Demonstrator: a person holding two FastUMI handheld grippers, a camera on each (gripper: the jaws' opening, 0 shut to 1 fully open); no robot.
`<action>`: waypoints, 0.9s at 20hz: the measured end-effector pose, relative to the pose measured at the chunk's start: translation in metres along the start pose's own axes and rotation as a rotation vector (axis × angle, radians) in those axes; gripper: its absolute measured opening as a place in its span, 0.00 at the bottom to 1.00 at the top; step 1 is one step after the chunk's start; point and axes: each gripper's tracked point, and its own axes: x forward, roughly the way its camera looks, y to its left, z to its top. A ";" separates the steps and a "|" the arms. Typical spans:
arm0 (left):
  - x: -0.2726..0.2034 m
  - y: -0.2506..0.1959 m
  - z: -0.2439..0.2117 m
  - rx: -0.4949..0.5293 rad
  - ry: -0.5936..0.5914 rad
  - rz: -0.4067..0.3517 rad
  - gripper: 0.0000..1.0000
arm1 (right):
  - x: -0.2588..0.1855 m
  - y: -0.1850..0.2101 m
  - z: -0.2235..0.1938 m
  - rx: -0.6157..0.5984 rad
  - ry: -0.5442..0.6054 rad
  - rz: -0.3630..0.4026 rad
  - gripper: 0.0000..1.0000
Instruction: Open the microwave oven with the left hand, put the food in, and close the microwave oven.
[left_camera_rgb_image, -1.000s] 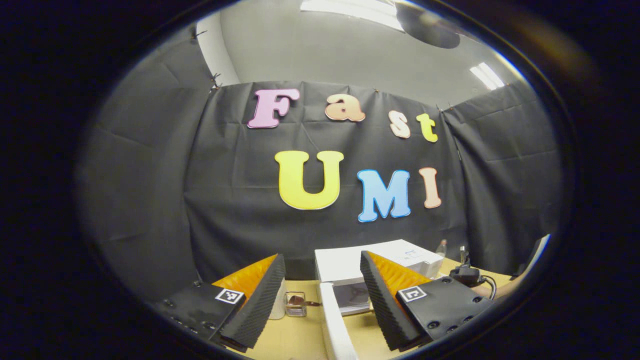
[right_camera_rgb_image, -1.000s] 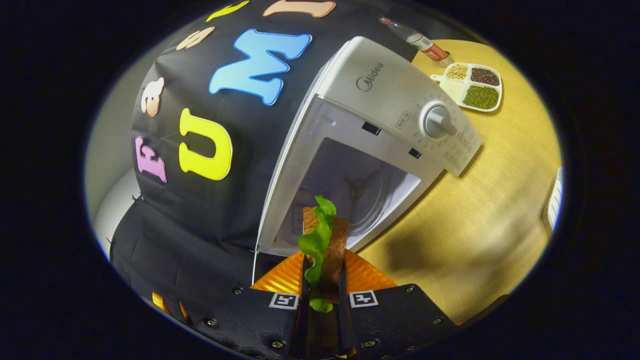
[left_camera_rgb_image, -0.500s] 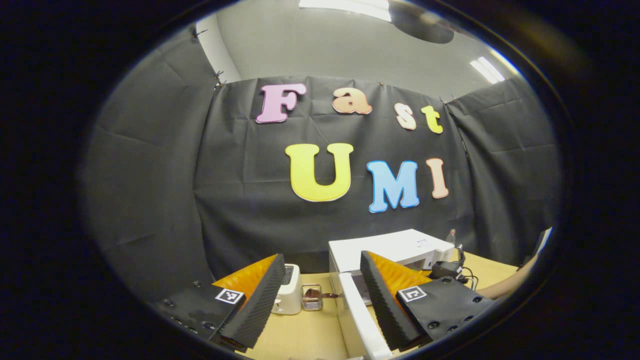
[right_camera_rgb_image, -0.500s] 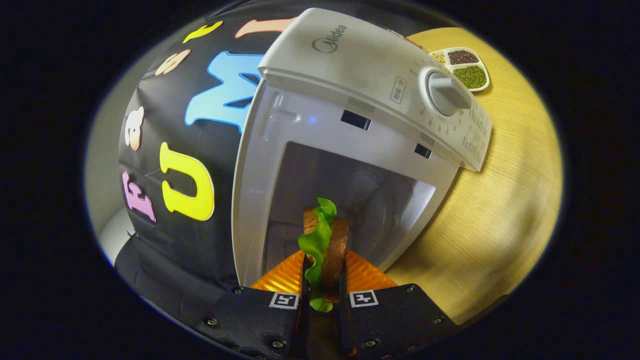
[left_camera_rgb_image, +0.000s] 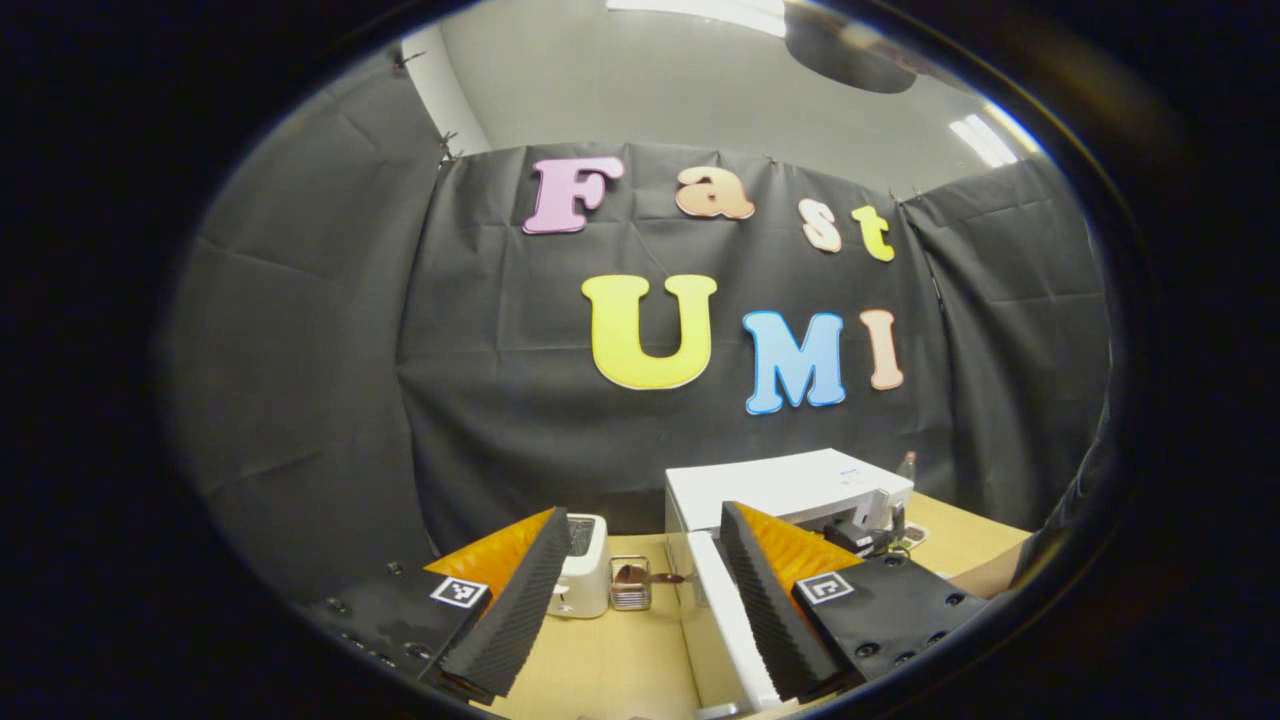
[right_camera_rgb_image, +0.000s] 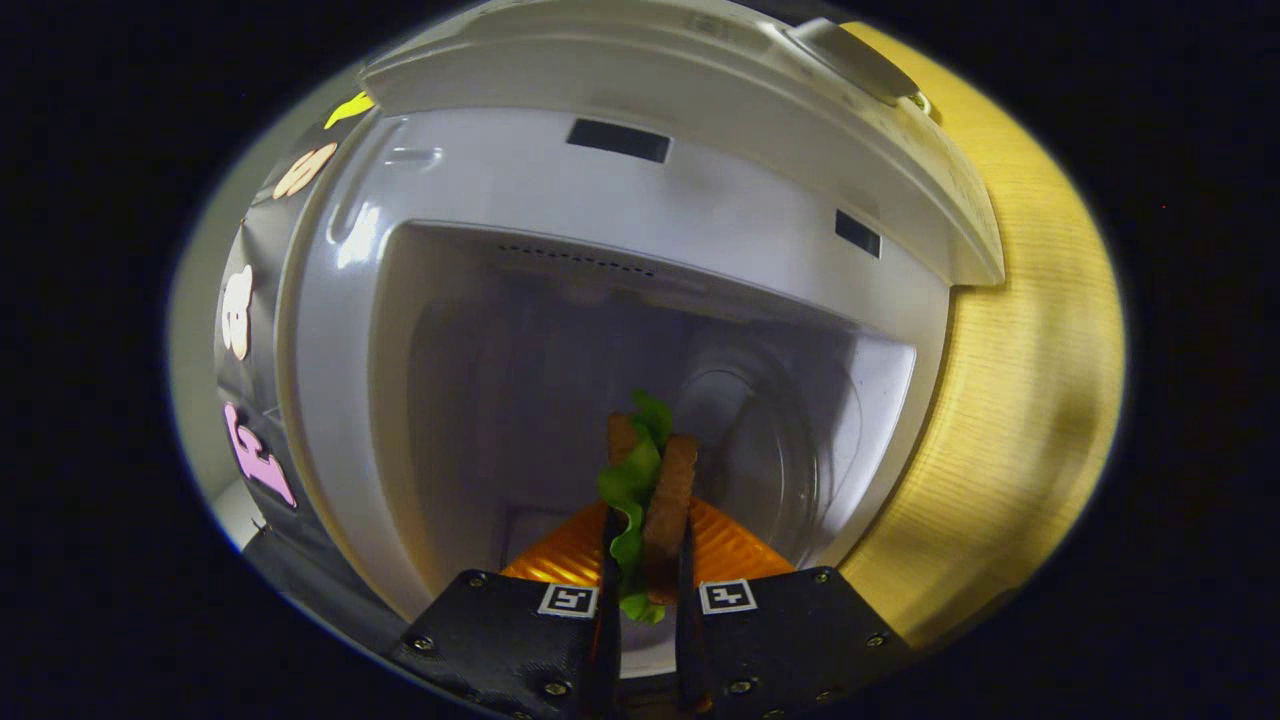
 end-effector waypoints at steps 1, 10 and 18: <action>0.000 0.002 -0.002 0.003 0.005 0.003 0.95 | 0.007 -0.003 0.000 0.015 -0.011 -0.012 0.22; 0.002 0.006 -0.009 -0.003 0.023 0.009 0.95 | 0.018 -0.028 -0.007 0.073 -0.049 -0.091 0.42; 0.012 -0.023 -0.006 0.003 0.006 -0.048 0.96 | -0.015 -0.017 -0.003 0.018 0.015 -0.118 0.95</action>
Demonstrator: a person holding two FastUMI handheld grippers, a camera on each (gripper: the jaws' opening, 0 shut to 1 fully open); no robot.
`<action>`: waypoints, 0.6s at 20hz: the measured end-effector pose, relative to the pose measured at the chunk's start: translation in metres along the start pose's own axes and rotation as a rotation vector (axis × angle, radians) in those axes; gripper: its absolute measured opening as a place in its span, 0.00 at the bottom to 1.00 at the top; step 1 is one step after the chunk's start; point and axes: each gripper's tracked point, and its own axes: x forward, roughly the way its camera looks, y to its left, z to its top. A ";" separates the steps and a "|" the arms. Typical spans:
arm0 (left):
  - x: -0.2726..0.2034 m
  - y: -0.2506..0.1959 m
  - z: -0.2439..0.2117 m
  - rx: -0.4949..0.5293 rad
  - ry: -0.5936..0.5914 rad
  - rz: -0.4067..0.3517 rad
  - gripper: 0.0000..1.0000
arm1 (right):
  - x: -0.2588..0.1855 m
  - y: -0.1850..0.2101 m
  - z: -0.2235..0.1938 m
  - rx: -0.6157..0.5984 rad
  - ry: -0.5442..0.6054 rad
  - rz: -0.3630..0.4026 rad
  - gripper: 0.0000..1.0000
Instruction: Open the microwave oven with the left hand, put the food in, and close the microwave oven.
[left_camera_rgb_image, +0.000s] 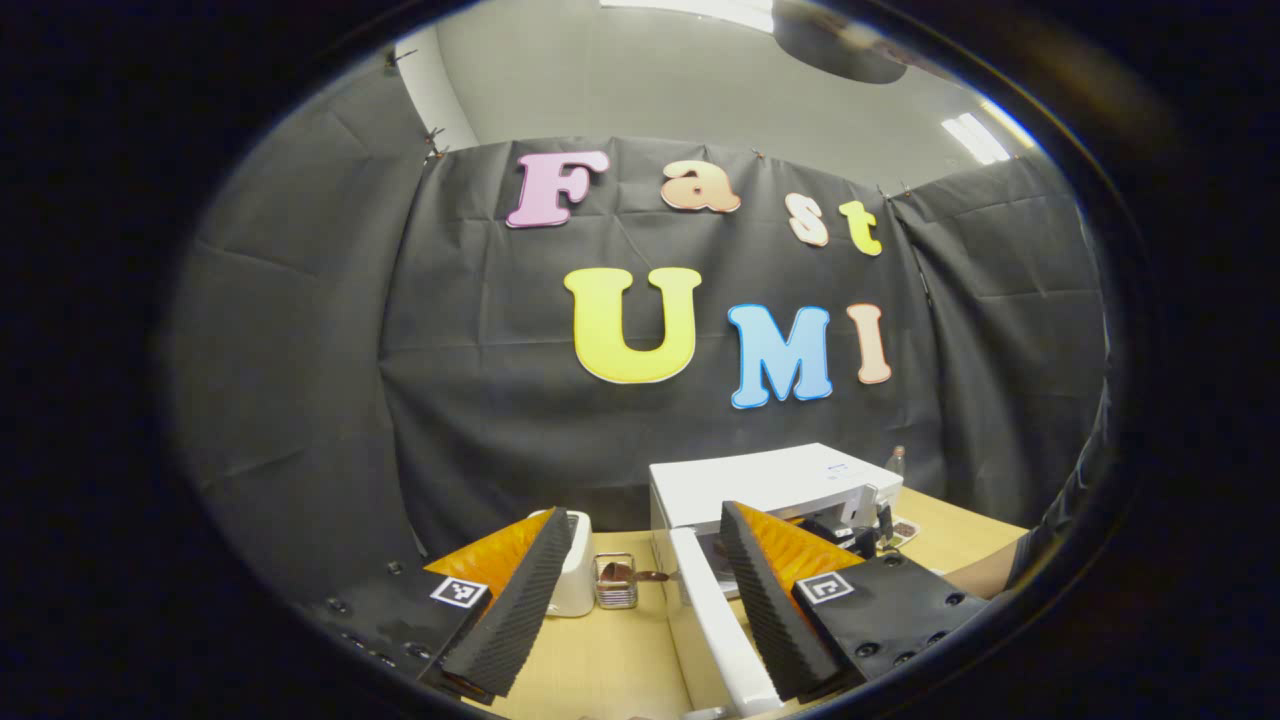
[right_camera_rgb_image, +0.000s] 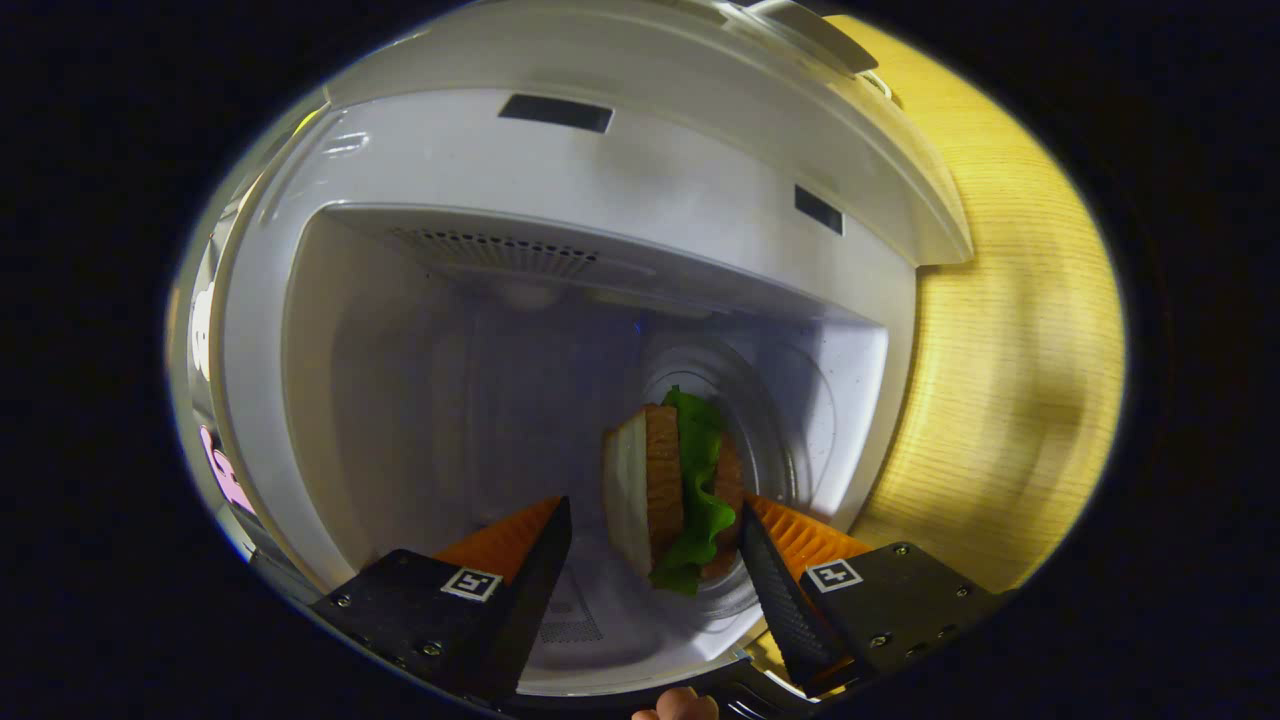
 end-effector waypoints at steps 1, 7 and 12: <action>0.002 -0.004 0.000 -0.002 -0.002 -0.006 0.95 | -0.008 -0.004 0.003 -0.008 -0.005 -0.007 0.94; 0.009 -0.028 0.005 -0.017 -0.026 -0.047 0.94 | -0.060 -0.008 0.014 -0.123 0.017 0.016 0.94; 0.014 -0.060 0.010 -0.037 -0.044 -0.098 0.96 | -0.119 0.023 0.018 -0.313 0.058 0.081 0.95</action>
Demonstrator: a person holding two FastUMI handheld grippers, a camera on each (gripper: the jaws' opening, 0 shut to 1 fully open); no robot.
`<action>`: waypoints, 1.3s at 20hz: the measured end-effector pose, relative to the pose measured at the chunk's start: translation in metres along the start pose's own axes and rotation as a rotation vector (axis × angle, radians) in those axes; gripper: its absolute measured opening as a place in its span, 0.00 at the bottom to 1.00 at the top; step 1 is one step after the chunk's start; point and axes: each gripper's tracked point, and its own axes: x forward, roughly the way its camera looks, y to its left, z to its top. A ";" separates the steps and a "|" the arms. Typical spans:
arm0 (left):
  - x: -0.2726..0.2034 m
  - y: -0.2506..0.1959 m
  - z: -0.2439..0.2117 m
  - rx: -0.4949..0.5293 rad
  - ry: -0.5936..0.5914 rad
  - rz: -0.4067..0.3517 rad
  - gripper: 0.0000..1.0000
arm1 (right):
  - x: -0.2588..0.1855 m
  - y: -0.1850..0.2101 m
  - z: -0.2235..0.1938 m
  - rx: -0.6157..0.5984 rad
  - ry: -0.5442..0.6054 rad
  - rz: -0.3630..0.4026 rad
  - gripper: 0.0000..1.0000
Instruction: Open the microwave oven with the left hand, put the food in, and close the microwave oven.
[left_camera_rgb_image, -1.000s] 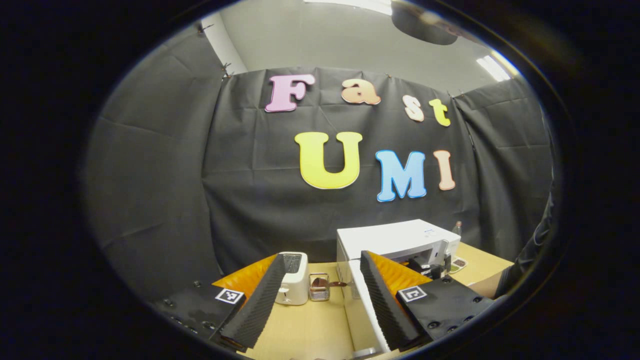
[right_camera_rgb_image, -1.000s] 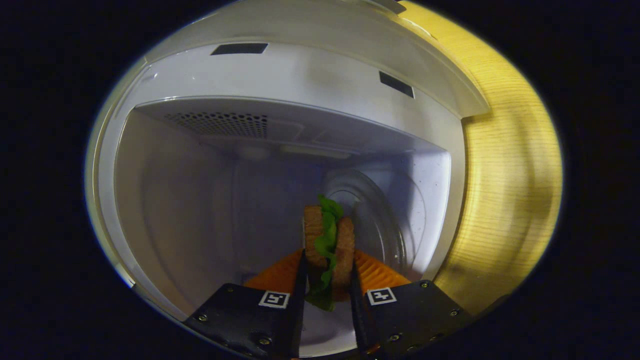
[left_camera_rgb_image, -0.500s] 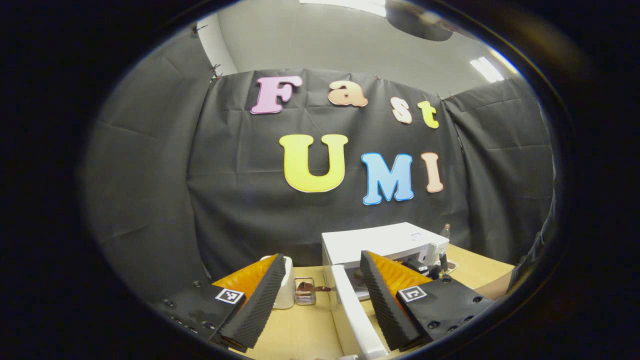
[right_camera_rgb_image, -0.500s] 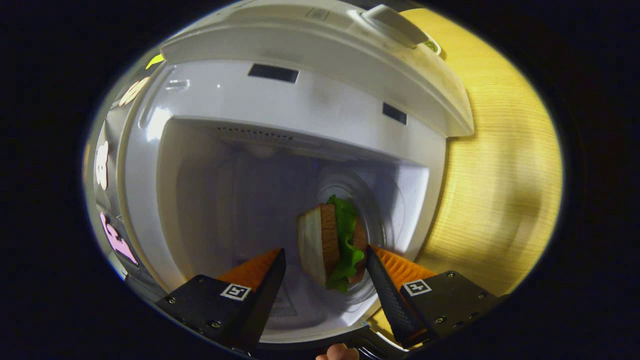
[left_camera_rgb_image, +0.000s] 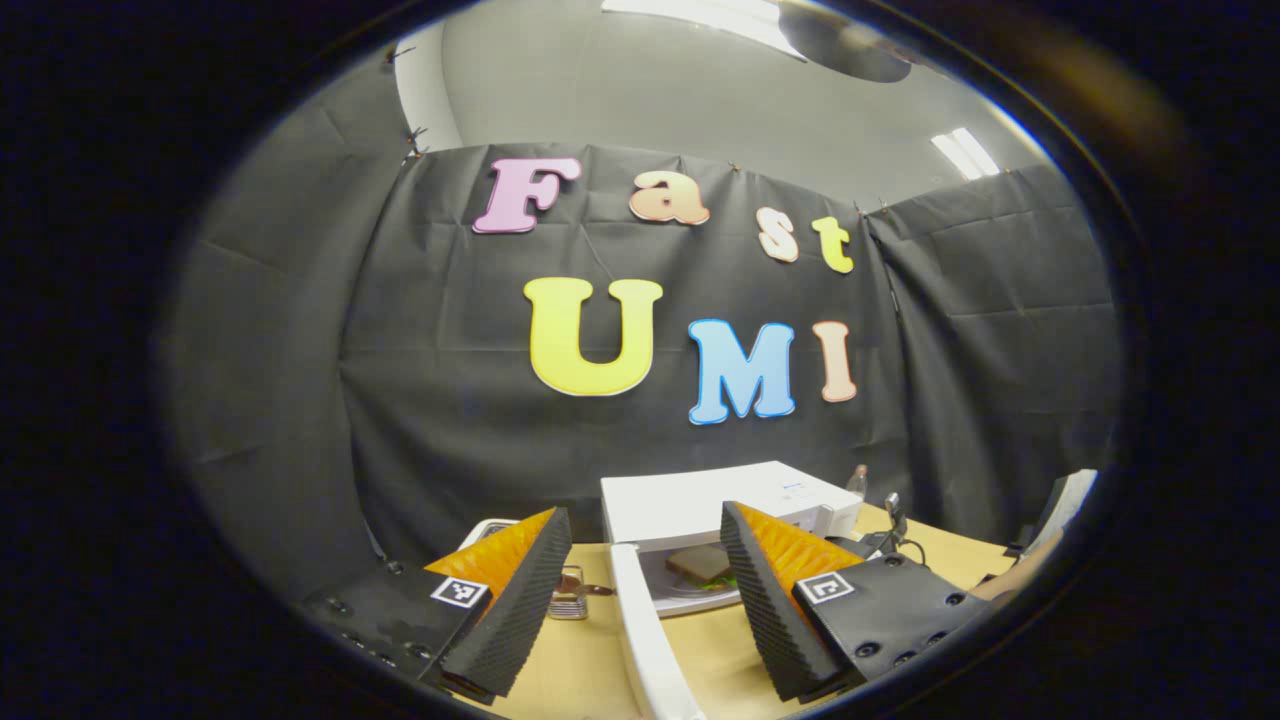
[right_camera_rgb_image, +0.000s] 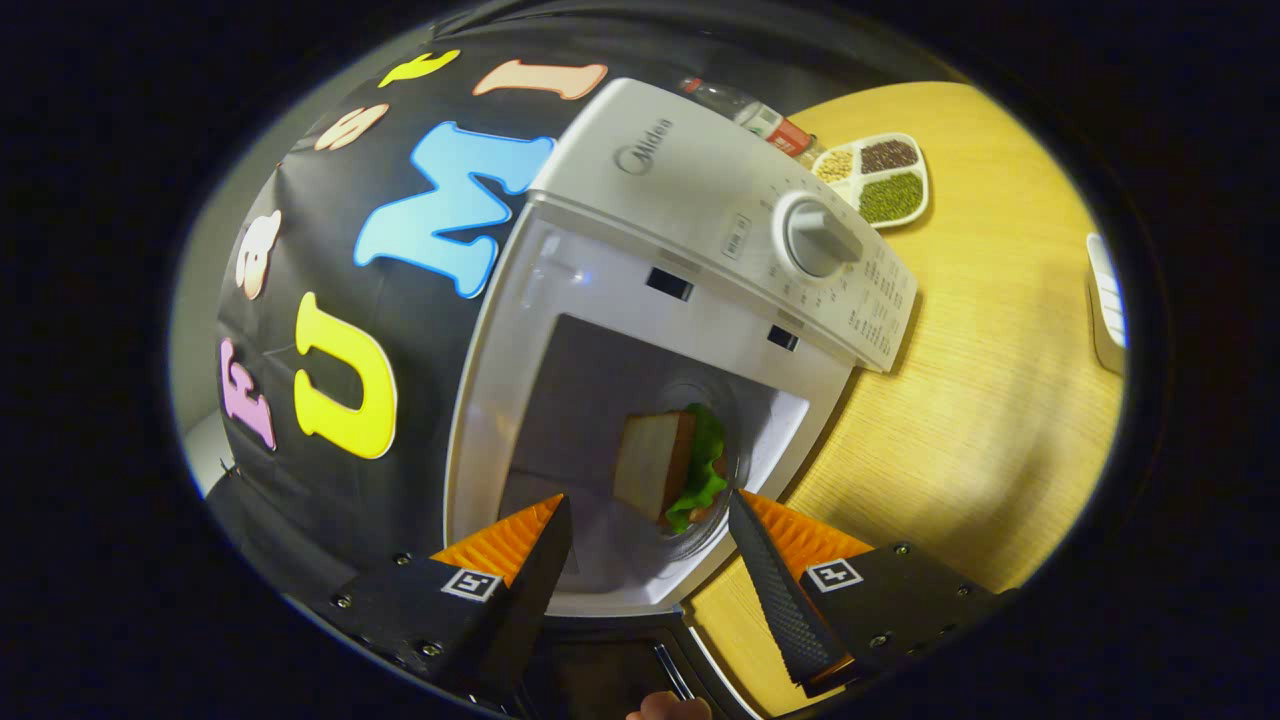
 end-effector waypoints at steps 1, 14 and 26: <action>0.002 -0.005 -0.001 0.000 -0.002 -0.012 0.96 | -0.011 0.006 0.005 -0.056 -0.005 0.009 0.94; 0.020 -0.048 -0.010 -0.031 -0.004 -0.069 0.95 | -0.191 0.111 0.111 -0.860 -0.312 0.098 0.94; 0.014 -0.070 -0.017 -0.035 -0.001 -0.036 0.95 | -0.243 0.088 0.124 -1.000 -0.350 0.006 0.94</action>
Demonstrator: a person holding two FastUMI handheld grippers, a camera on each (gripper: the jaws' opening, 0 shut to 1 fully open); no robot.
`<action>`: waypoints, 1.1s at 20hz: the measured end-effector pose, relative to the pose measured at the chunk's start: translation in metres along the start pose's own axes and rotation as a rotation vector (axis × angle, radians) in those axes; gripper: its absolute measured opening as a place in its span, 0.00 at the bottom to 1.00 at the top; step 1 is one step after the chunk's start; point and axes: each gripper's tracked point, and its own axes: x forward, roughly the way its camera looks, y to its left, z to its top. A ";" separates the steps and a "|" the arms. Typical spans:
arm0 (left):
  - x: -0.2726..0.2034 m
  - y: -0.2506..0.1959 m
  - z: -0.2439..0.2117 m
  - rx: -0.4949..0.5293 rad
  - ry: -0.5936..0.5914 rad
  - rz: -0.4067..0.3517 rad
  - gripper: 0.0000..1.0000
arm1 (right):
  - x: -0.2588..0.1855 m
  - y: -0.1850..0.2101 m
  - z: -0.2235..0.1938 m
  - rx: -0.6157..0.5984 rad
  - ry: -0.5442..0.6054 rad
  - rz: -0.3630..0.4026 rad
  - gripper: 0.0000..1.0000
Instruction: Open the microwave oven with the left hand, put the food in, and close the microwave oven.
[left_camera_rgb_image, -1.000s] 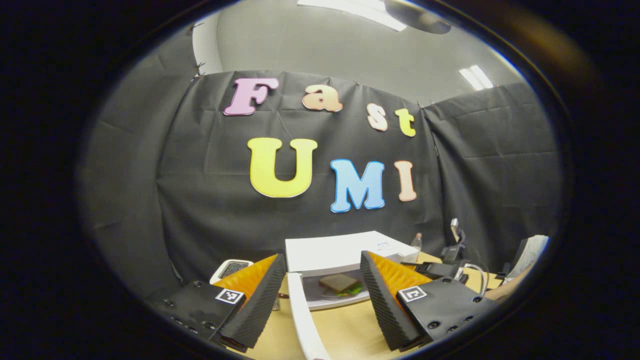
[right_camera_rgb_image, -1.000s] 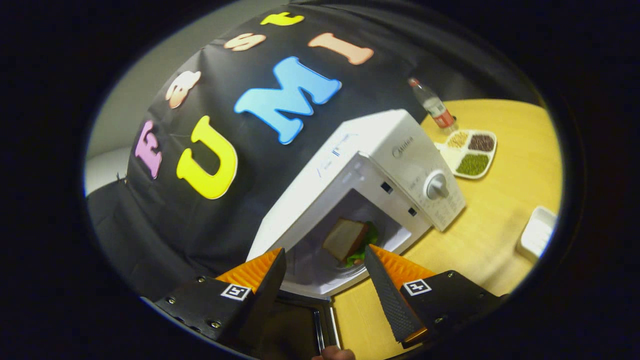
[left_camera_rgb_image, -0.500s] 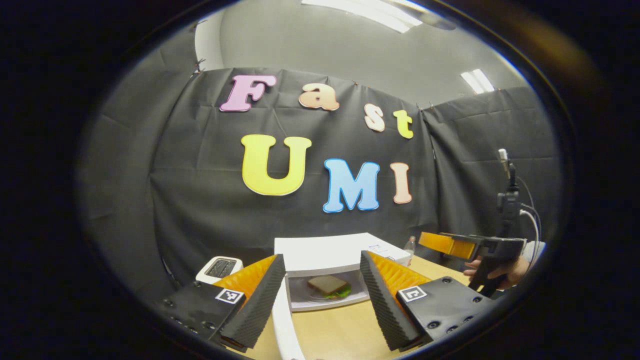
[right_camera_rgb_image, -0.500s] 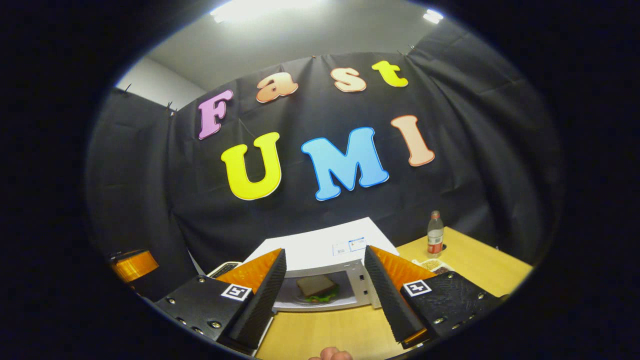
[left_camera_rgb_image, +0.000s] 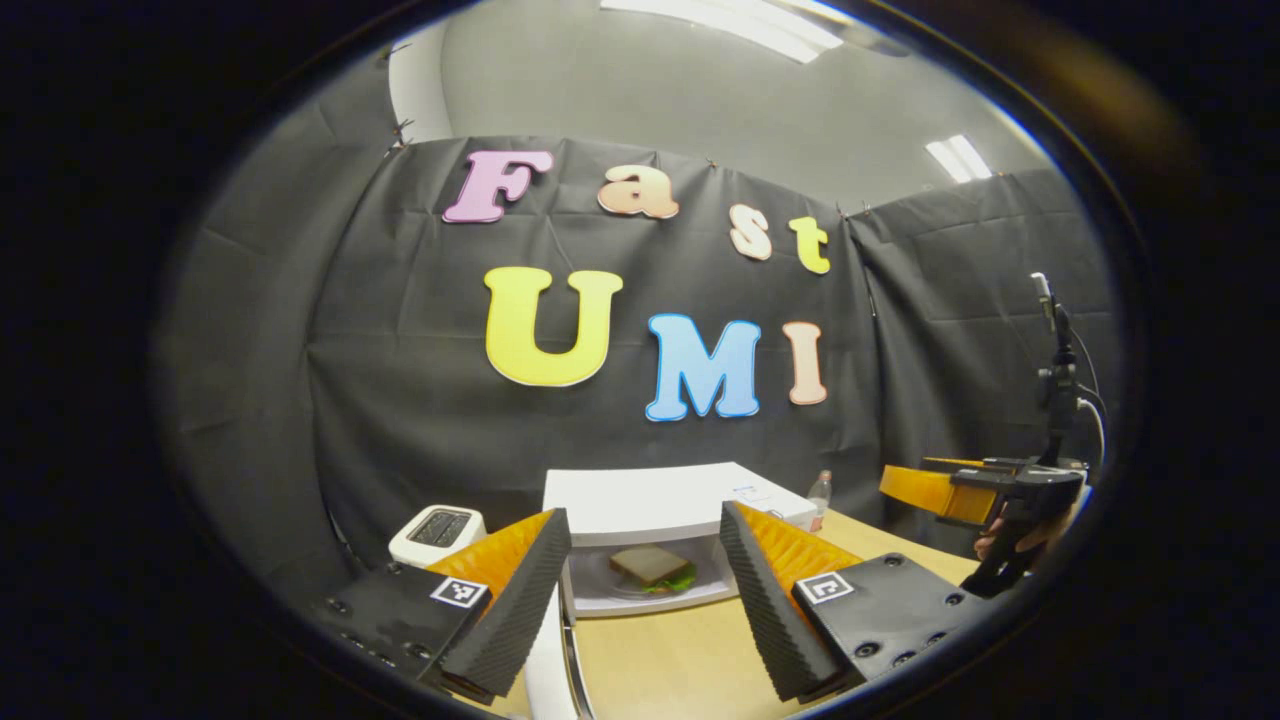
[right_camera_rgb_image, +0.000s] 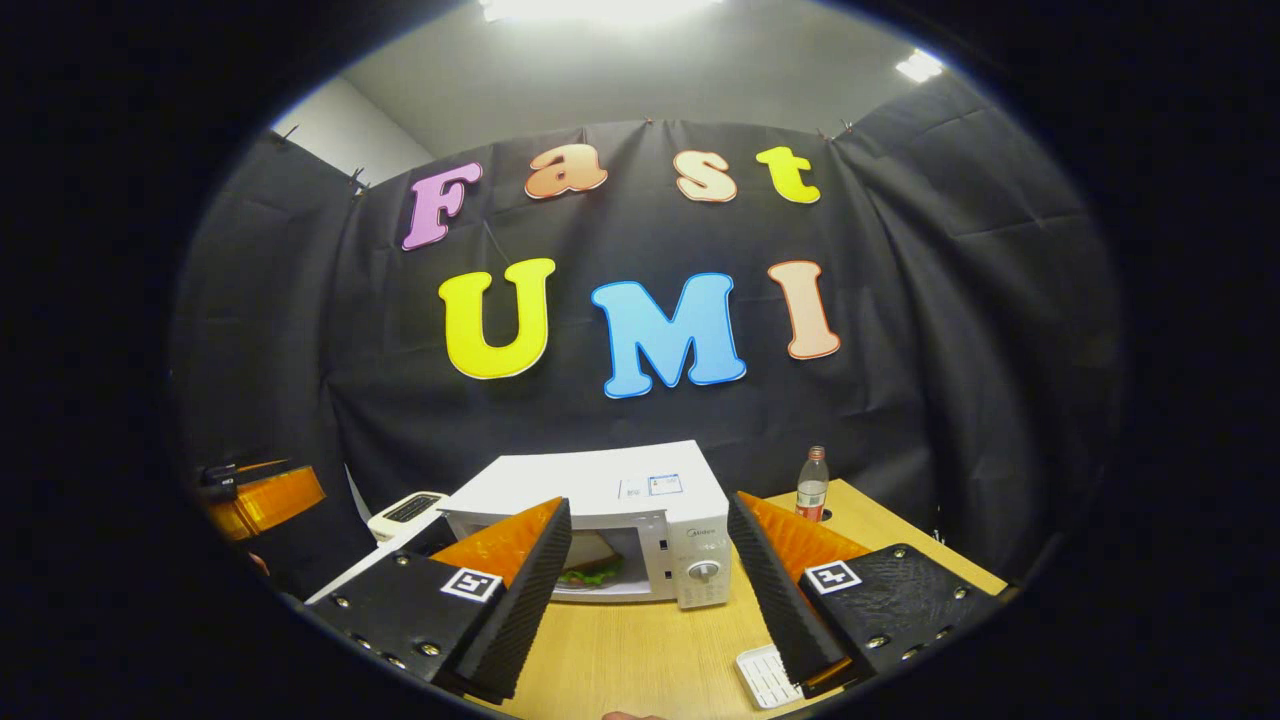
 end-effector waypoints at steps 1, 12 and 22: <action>-0.002 -0.001 0.000 0.001 0.000 0.000 0.96 | -0.001 -0.001 0.000 -0.001 0.001 0.003 0.94; -0.043 0.060 -0.026 0.027 0.102 0.072 0.07 | 0.004 -0.003 0.006 0.000 -0.029 0.017 0.94; -0.111 0.120 -0.133 0.002 0.314 0.163 0.10 | 0.013 0.009 -0.001 -0.024 -0.031 0.027 0.94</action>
